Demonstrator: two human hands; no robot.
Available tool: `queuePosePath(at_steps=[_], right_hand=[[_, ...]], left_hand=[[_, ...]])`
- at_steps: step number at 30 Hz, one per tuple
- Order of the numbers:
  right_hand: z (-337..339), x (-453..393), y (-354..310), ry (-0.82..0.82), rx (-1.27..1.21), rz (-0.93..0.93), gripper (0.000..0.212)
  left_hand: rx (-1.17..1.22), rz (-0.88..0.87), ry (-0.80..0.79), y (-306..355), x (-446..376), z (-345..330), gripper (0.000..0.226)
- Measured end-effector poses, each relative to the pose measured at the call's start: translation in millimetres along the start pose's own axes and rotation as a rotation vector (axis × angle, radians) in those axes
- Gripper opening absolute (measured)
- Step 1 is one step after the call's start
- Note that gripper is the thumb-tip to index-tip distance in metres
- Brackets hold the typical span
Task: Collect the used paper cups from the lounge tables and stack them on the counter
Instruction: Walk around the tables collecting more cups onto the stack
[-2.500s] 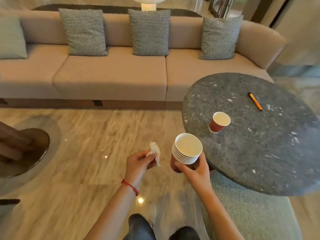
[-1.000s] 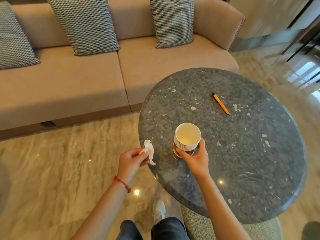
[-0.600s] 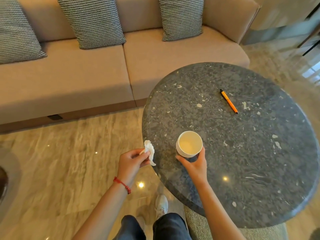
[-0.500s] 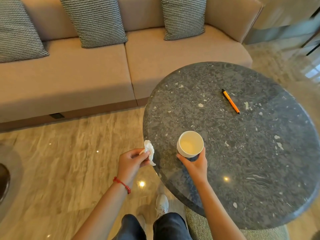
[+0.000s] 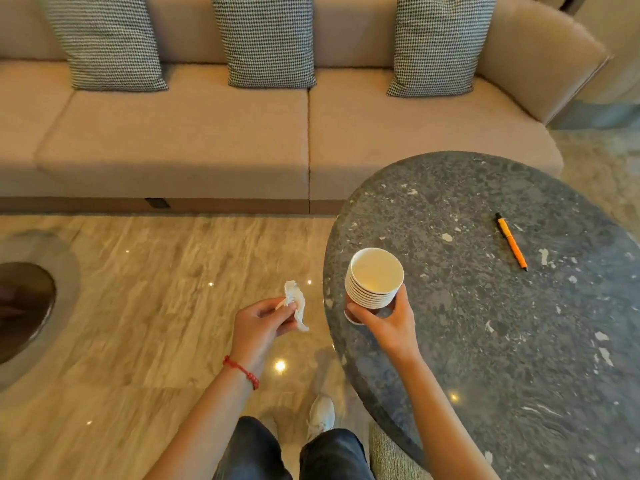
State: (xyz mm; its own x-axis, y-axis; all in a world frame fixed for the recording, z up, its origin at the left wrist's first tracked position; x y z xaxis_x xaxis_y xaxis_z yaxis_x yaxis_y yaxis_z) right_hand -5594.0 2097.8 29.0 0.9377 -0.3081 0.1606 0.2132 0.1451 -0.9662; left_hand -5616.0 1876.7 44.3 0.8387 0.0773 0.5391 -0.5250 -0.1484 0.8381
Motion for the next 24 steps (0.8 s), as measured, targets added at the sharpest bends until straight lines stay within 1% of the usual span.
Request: queuePosePath(at_steps=[6,10,13,16,24], right_hand=[[-74.5,-12.0,-30.7,-0.208,0.040,0.034,0.066],[-137.5,-19.0,-49.9,-0.311,0.086,0.060,0.065],[-178.8,-24.1,-63.1,-0.356,0.089,0.072,0.063],[-231.7,-30.4,-78.8,-0.392,0.096,0.110,0.066],[-394.3,-28.2,-113.7,-0.708,0.105,0.136,0.070]], left_hand=[[0.117,-0.024,0.153,12.3,-2.2,64.7,0.007],[0.189,-0.035,0.261,25.5,-12.3,121.5,0.006],[0.214,-0.043,0.307,37.3,-22.2,157.0,0.007],[0.233,-0.051,0.378,53.1,-35.2,205.0,0.008],[0.419,-0.069,0.615,78.8,-52.4,339.0,0.005]])
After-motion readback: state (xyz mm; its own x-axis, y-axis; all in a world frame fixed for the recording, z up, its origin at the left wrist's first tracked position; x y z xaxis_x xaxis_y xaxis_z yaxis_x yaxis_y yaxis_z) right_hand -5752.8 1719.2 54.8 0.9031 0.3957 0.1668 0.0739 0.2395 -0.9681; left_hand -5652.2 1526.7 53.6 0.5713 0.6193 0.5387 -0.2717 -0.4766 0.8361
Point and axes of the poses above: each hand's wrist, its own x-axis away from the middle knuckle, its own z-axis out of the back of the hand, y = z × x, the point moved 5 cm from there along -x, towards the middle knuckle
